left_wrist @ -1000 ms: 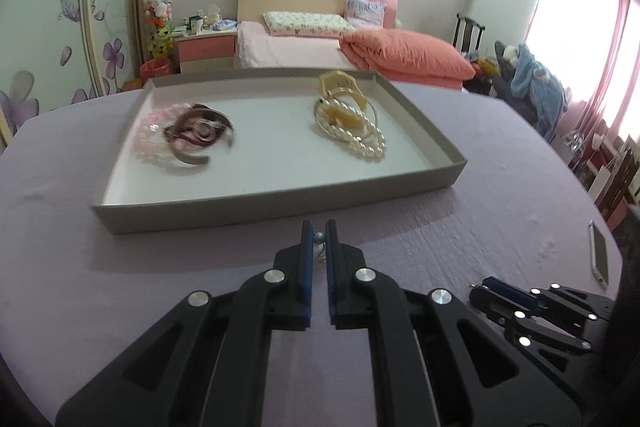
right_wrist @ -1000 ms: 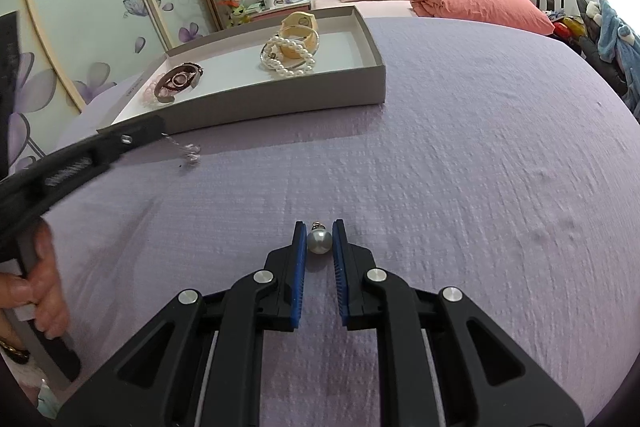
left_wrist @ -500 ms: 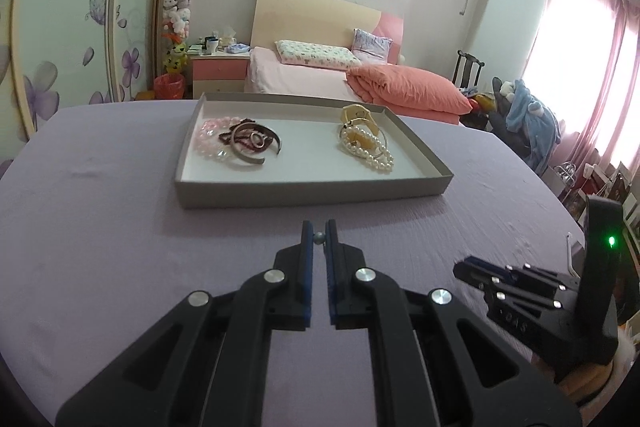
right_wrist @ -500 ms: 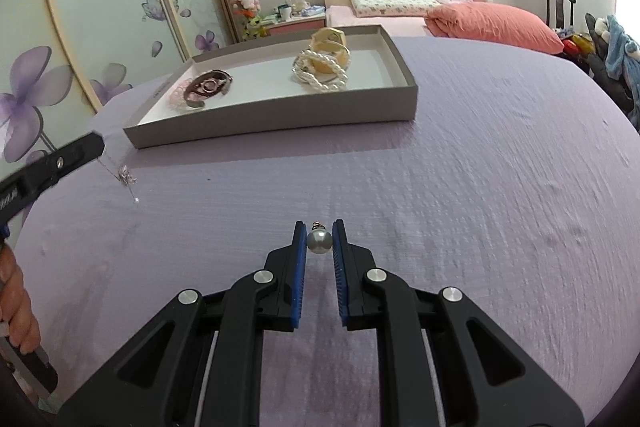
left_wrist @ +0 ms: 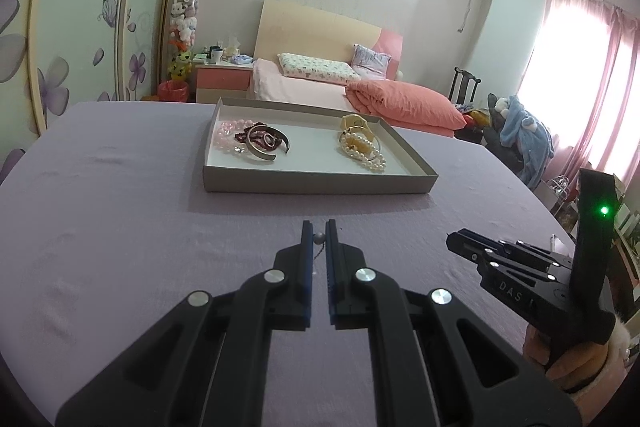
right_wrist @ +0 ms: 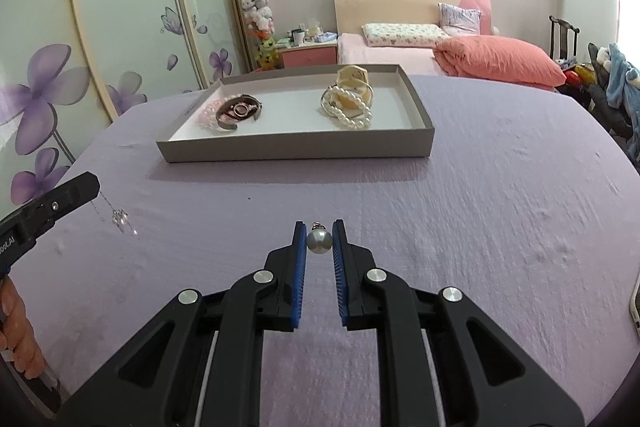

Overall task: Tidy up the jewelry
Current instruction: 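Lift and carry both earrings with both tools over the gray tray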

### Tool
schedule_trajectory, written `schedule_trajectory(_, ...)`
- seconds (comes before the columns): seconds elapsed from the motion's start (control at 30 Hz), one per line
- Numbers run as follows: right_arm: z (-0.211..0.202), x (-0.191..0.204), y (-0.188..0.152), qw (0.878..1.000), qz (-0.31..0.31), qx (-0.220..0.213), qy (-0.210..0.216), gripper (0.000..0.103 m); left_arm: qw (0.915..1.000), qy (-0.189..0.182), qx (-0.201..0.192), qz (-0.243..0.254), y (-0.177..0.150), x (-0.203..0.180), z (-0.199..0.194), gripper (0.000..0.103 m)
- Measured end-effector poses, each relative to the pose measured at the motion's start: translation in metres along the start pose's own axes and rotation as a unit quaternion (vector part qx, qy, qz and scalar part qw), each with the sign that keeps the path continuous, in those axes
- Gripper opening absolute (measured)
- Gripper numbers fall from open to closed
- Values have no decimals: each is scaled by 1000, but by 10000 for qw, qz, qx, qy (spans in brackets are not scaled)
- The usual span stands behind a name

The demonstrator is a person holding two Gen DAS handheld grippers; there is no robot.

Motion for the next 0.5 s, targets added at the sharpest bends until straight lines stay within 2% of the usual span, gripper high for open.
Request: schedule_trajectory(0.5,-35,13,11,9987,-112,-499,64,14,9996,-123,-248,102,1,-11,-33,7)
Point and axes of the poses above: each gripper's, at about its wrist camera, not at the fingertips, and z roughly the way its jaws point, x to its left, y to its top, the point moved 5 cm from there along z, roughly the way its jaws point, and after that the axes turned 5 degrees about -x, right-handed, at the moved point
